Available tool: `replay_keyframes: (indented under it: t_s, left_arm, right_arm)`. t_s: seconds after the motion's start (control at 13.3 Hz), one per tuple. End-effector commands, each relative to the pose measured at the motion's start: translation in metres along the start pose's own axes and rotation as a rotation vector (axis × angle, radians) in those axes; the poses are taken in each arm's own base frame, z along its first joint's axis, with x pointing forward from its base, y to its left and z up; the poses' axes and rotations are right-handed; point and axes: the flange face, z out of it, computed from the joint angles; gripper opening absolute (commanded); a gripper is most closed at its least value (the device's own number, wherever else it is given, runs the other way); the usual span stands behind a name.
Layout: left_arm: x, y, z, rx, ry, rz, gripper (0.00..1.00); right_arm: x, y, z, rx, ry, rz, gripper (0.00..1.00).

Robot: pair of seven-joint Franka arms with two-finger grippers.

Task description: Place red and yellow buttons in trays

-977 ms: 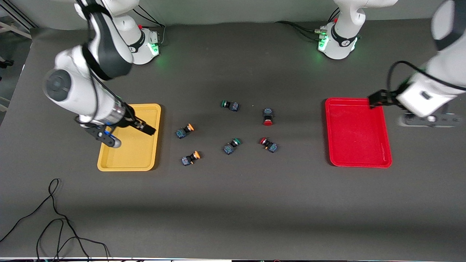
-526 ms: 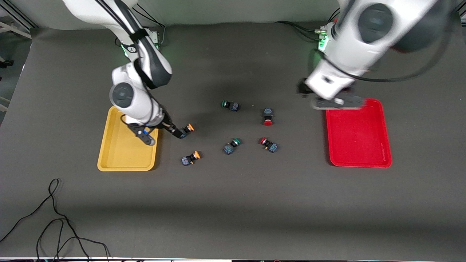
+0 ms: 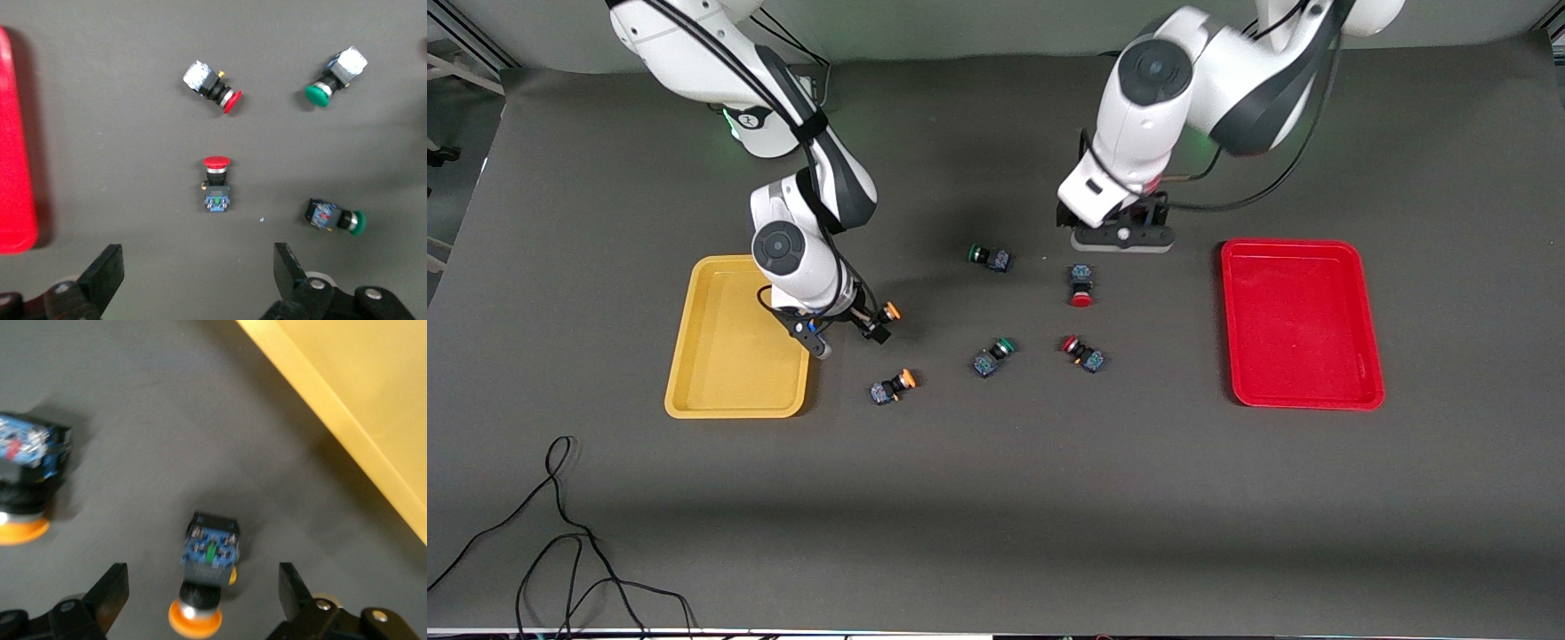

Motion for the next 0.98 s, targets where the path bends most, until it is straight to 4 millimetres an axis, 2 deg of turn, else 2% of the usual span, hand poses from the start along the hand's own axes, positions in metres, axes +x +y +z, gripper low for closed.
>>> replay_keyframes:
  t_s: [0.0,0.23,0.3,0.53,0.6,0.75,0.83,0.9]
  left_arm:
    - [-0.007,0.01,0.068,0.006,-0.01,0.001,1.0]
    - [-0.005,0.007,0.134,0.025,-0.025,0.005,1.0]
    - [-0.008,0.004,0.156,0.029,-0.028,0.005,1.0]
    - [-0.008,0.001,0.2,0.029,-0.032,0.002,0.99]
    - [-0.009,0.001,0.208,0.028,-0.032,-0.002,0.97]
    - [-0.01,0.0,0.21,0.04,-0.046,-0.003,0.91]
    - [-0.01,0.002,0.208,0.037,-0.043,-0.017,0.85]
    - [-0.014,0.008,0.208,0.036,-0.04,-0.034,0.74]
  right_arm:
    - [0.001,-0.003,0.012,0.02,0.007,0.028,1.0]
    - [-0.002,-0.005,0.021,0.032,0.008,0.037,0.97]
    - [-0.002,-0.005,0.021,0.035,0.006,0.04,0.89]
    - [-0.006,-0.006,0.021,0.035,0.003,0.026,0.31]
    - [-0.006,-0.006,0.021,0.035,0.003,0.025,0.2]
    - [-0.007,-0.006,0.016,0.035,0.0,0.024,0.08]
    - [-0.008,-0.007,0.008,0.034,-0.008,0.025,0.05]
    - [-0.01,-0.005,-0.005,0.019,-0.025,0.022,0.04]
